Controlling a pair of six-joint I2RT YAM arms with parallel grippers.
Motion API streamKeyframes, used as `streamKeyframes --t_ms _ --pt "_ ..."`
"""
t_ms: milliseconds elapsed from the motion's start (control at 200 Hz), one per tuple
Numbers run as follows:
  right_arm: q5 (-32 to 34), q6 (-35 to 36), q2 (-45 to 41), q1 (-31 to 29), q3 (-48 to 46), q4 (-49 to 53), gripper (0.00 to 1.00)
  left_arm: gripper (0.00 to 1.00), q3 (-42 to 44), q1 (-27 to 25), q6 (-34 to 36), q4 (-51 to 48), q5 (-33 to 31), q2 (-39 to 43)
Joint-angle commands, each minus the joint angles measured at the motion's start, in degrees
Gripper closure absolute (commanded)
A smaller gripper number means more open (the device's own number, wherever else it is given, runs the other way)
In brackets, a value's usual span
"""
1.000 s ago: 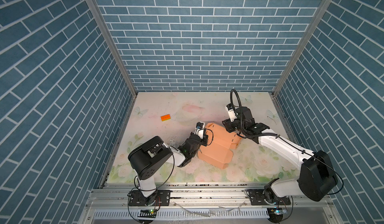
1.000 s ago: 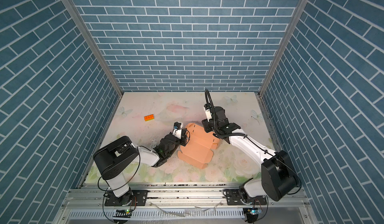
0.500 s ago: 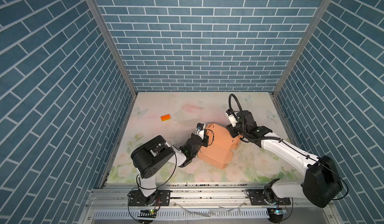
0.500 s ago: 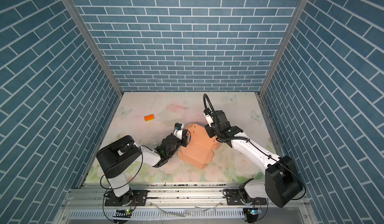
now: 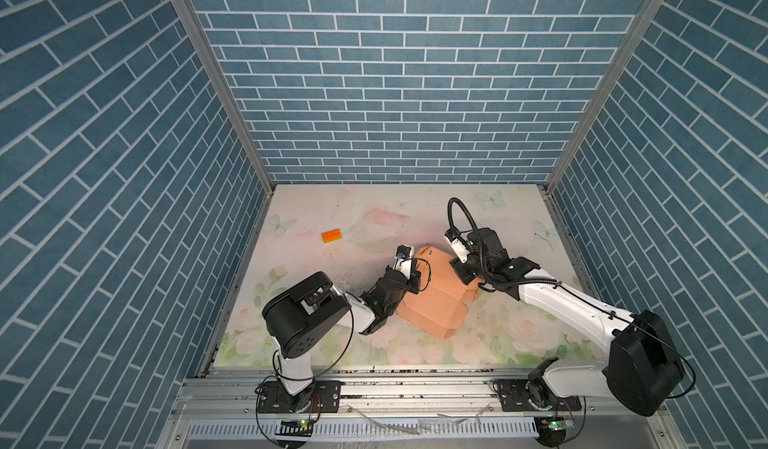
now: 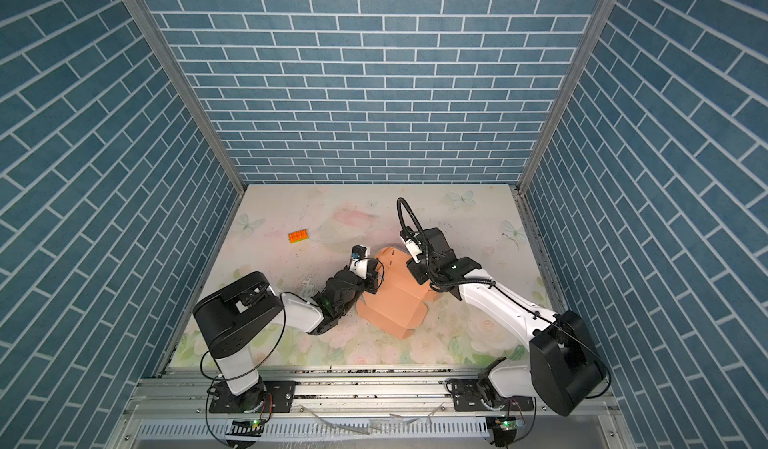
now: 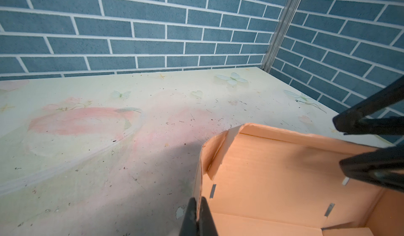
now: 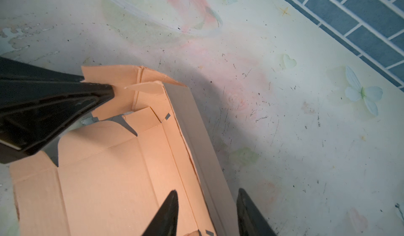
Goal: Fold the paper box
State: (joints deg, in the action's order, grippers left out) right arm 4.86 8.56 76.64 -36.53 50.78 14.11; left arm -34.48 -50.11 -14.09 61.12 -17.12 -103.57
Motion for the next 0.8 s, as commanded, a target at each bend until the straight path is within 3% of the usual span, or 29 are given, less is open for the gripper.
streamKeyframes --t_ms 0,495,795 --pt "4.5 3.6 0.8 -0.3 -0.5 1.7 0.56 1.0 -1.2 -0.6 -0.2 -0.7 -0.2 -0.4" --pt "16.3 4.5 1.2 -3.2 -1.9 3.0 0.67 1.0 -1.9 -0.7 0.4 -2.0 0.2 -0.5" --pt "18.8 4.3 1.3 -6.4 -3.1 2.2 0.83 0.99 -1.6 -0.7 0.0 -1.0 1.7 -0.9"
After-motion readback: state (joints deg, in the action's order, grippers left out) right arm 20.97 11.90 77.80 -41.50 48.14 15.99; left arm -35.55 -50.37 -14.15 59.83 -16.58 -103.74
